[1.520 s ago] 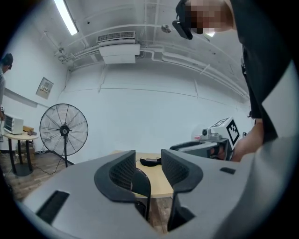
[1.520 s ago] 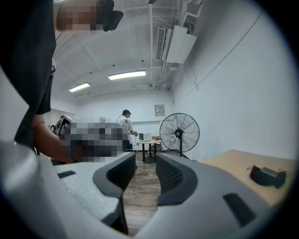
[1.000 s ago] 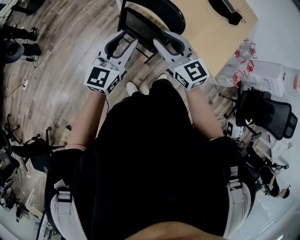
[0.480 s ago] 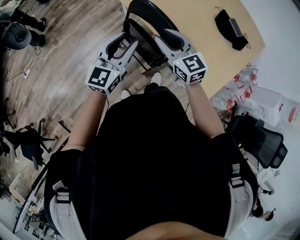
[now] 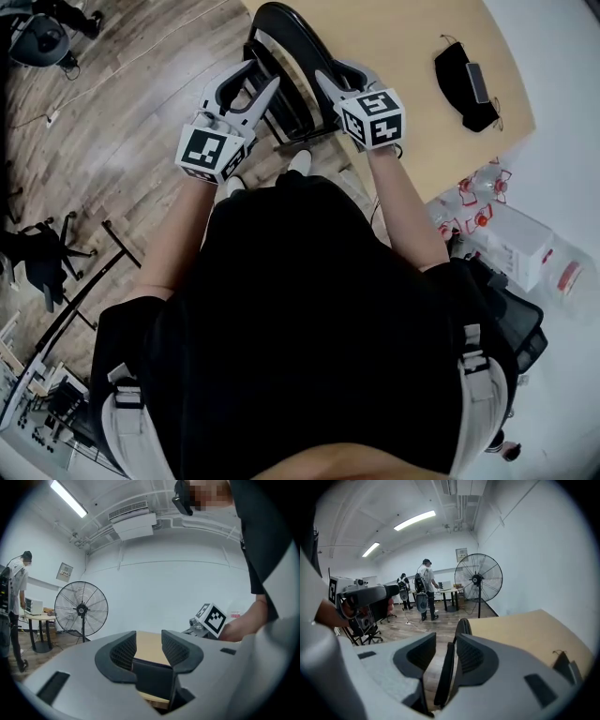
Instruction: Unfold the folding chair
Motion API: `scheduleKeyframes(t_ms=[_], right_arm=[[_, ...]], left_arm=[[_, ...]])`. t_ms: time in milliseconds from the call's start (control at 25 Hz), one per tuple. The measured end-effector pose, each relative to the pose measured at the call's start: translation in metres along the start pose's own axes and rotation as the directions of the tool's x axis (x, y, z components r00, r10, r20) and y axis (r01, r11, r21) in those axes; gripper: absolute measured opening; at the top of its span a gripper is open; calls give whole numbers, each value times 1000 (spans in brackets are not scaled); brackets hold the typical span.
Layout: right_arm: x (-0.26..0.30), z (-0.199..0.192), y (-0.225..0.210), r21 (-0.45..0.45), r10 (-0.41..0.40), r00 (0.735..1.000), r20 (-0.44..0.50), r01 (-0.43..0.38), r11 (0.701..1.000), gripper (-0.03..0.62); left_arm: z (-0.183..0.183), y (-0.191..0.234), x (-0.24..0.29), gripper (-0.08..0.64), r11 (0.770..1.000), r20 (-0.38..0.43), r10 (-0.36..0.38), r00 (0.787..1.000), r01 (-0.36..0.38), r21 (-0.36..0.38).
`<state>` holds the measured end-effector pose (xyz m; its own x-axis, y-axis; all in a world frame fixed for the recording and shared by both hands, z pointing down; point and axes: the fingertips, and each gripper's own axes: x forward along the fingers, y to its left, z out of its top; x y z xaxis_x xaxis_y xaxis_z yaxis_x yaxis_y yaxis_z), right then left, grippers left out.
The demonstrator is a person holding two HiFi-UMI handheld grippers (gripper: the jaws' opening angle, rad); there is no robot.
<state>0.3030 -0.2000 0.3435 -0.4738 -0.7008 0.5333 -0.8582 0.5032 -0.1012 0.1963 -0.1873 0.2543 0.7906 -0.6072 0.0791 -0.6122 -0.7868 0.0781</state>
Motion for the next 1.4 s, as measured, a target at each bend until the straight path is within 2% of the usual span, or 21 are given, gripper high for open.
scheduleKeyframes(t_ms=[320,560,800,1160,1400], right_arm=[[33,-35,-39,-35,-2,984,-180,-4,999,126],[60,-62,-51,-49,35,952,-305,-52,997,130],[74,-75,-57,-38,41,919,-391,-60,997,143],[86,-84,-59,-8,43,889,-455,-53,999,144],[90,-86,-59,6,21,881,-473,-21,1000,144]], left_arm=[[-19,5,21,164,996,-7,86,996,-86,4],[-29,15,24,164,990,-17,139,990,-140,-16],[-33,24,18,164,982,-22,183,983,-183,-37],[-38,29,12,164,978,-30,201,979,-202,-42],[-43,31,7,164,978,-37,204,978,-205,-47]])
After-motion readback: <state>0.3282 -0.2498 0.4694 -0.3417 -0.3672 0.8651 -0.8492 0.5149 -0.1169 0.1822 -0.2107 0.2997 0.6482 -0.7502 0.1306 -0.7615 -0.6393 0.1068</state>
